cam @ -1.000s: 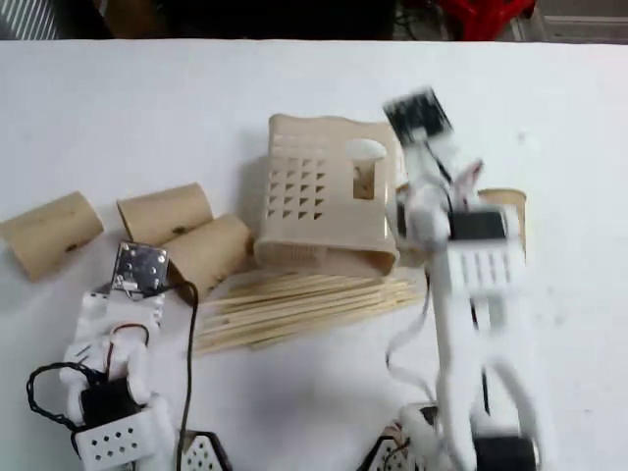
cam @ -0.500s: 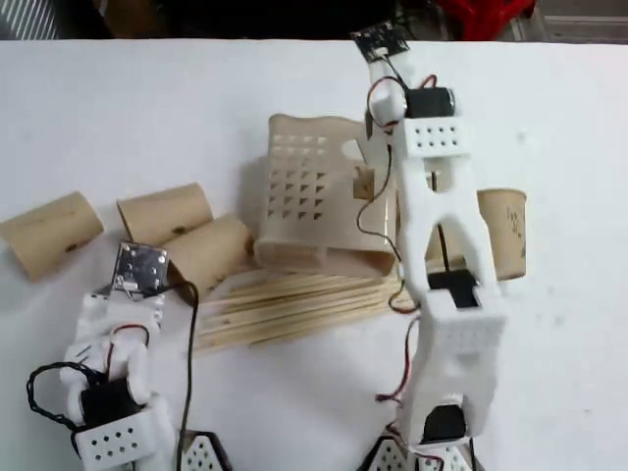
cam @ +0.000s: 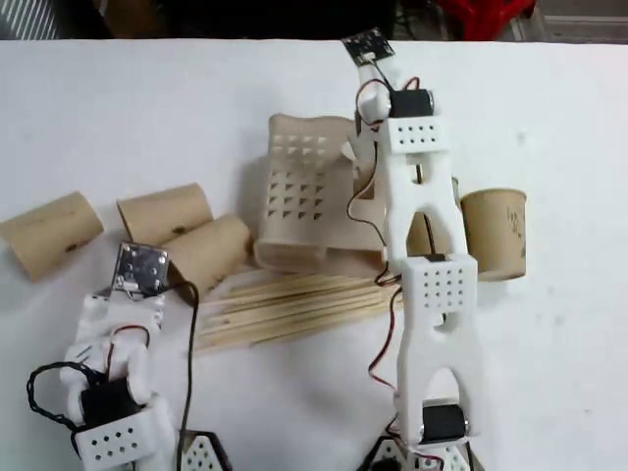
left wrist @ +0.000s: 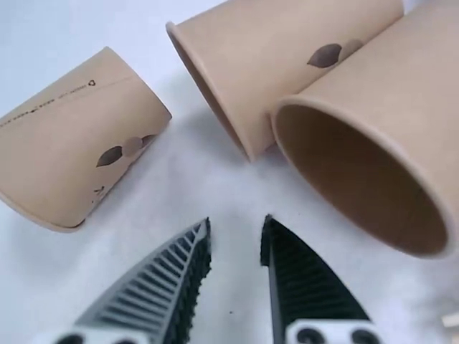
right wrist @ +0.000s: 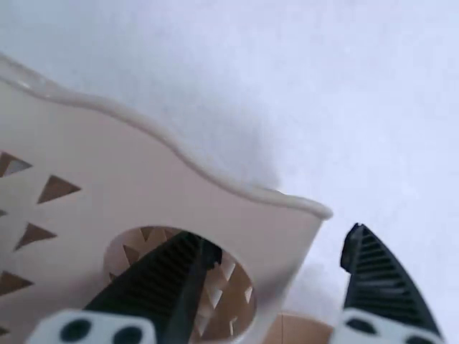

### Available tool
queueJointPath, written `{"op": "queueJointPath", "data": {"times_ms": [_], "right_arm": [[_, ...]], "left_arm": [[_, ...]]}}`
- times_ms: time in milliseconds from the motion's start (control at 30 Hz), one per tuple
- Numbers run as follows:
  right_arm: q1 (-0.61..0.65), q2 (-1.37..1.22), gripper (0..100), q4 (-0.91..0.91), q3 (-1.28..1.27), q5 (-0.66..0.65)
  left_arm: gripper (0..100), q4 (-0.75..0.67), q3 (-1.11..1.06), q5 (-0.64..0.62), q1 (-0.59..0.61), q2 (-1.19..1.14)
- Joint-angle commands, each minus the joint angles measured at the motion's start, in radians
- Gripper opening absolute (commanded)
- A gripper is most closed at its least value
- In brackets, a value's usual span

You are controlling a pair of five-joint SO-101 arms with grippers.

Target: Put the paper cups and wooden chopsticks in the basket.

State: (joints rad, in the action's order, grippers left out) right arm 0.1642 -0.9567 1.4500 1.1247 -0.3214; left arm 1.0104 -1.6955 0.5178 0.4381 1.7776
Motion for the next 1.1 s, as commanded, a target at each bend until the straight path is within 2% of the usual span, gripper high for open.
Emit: {"op": "queueJointPath", "data": {"times_ms": [0, 133, 167, 233, 400, 633, 867, 1067], "right_arm": [[0.004, -0.03, 20.2, -0.002, 0.107, -0.002], [0.004, -0.096, 1.8, -0.004, 0.183, -0.002], [0.004, -0.108, 1.2, -0.004, 0.207, 0.003], [0.004, -0.125, 3.3, 0.002, 0.249, 0.006], [0.004, -0.13, 1.5, 0.002, 0.368, 0.1], [0.018, -0.128, 1.5, -0.001, 0.546, 0.152], [0.016, -0.053, 1.5, -0.084, 0.537, 0.265], [0.01, 0.033, 1.5, -0.105, 0.537, 0.281]], "left_arm": [[14, 0.005, -0.002, 0.009, 0.007, -0.012], [14, 0.005, -0.002, 0.009, 0.007, -0.012], [14, 0.005, -0.002, 0.009, 0.005, -0.012], [14, 0.006, -0.002, 0.009, 0.005, -0.012], [14, 0.009, -0.002, 0.009, 0.004, -0.012], [14, 0.009, -0.002, 0.009, 0.004, -0.012], [14, 0.008, -0.002, 0.009, 0.002, -0.012], [14, 0.006, -0.002, 0.009, 0.002, -0.012]]}}
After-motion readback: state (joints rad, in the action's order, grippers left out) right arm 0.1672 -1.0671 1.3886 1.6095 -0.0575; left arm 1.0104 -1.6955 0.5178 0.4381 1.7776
